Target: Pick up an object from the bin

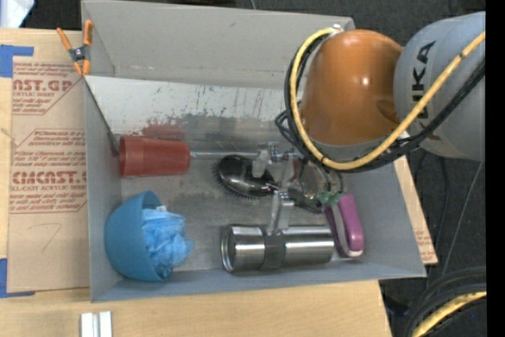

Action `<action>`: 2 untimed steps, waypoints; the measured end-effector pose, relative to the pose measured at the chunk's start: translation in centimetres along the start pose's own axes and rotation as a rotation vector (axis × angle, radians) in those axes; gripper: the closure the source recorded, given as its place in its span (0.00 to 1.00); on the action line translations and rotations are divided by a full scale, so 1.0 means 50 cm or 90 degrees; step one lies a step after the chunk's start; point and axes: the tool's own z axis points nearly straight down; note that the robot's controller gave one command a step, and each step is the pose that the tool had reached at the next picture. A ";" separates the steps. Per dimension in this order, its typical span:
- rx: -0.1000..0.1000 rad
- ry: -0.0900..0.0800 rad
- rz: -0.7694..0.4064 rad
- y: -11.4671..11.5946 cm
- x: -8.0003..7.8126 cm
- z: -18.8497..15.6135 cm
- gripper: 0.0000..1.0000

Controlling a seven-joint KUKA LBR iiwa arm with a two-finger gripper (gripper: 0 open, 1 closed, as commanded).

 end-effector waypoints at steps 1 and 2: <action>0.000 -0.005 0.001 -0.001 -0.003 -0.009 0.00; 0.000 -0.005 -0.117 -0.064 0.020 0.197 0.00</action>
Offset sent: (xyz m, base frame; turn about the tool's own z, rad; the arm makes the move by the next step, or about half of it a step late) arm -0.0185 -0.0520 -0.1630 -0.2960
